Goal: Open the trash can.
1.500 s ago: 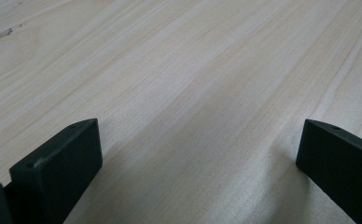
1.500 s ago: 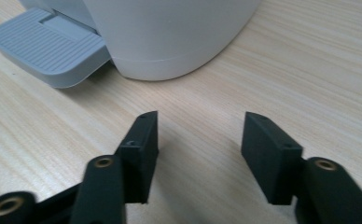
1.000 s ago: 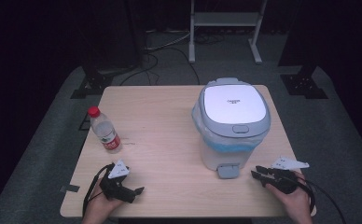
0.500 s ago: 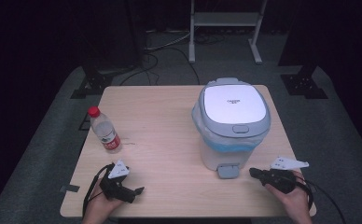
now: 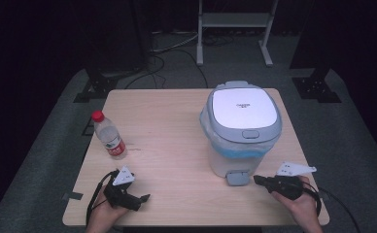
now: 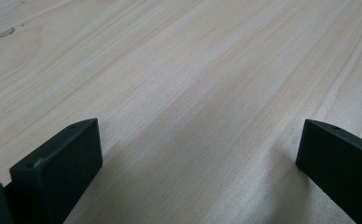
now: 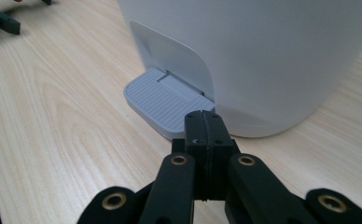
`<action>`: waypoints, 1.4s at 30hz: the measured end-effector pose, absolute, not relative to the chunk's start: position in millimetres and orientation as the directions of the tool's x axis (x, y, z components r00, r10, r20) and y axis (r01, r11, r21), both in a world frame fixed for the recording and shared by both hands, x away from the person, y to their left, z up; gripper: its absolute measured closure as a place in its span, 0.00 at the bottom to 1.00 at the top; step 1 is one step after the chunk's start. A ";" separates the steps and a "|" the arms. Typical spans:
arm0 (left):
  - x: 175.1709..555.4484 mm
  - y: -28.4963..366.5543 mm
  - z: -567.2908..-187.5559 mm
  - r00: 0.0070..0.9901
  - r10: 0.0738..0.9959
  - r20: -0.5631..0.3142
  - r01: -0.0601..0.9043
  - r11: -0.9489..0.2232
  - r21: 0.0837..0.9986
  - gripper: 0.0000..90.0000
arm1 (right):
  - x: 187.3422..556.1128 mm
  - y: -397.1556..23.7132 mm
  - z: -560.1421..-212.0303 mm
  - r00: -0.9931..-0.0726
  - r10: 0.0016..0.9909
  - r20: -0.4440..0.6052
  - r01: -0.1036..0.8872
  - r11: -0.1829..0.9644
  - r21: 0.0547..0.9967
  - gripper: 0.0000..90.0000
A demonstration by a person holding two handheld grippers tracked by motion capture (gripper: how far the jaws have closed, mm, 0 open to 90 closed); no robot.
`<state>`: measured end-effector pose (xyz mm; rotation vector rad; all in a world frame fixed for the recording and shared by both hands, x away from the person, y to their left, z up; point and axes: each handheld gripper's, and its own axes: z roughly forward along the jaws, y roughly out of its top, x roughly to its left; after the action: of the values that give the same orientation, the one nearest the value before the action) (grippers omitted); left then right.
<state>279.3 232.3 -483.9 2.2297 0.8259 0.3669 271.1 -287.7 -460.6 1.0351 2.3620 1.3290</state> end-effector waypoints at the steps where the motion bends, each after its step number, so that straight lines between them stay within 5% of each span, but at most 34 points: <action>1: 279.2 232.3 -483.9 0.754 0.657 0.015 0.452 -0.536 0.713 0.00 | 271.8 -285.1 -460.4 -0.725 0.676 0.131 0.462 0.337 0.820 0.99; 42: 279.3 232.3 -484.0 0.754 0.657 0.016 0.452 -0.536 0.713 0.00 | 289.2 -242.5 -465.6 -0.775 0.620 0.123 0.426 0.368 0.827 0.99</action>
<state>279.3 232.3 -484.0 2.2293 0.8269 0.3675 289.2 -242.5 -465.6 0.9394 2.4179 1.3646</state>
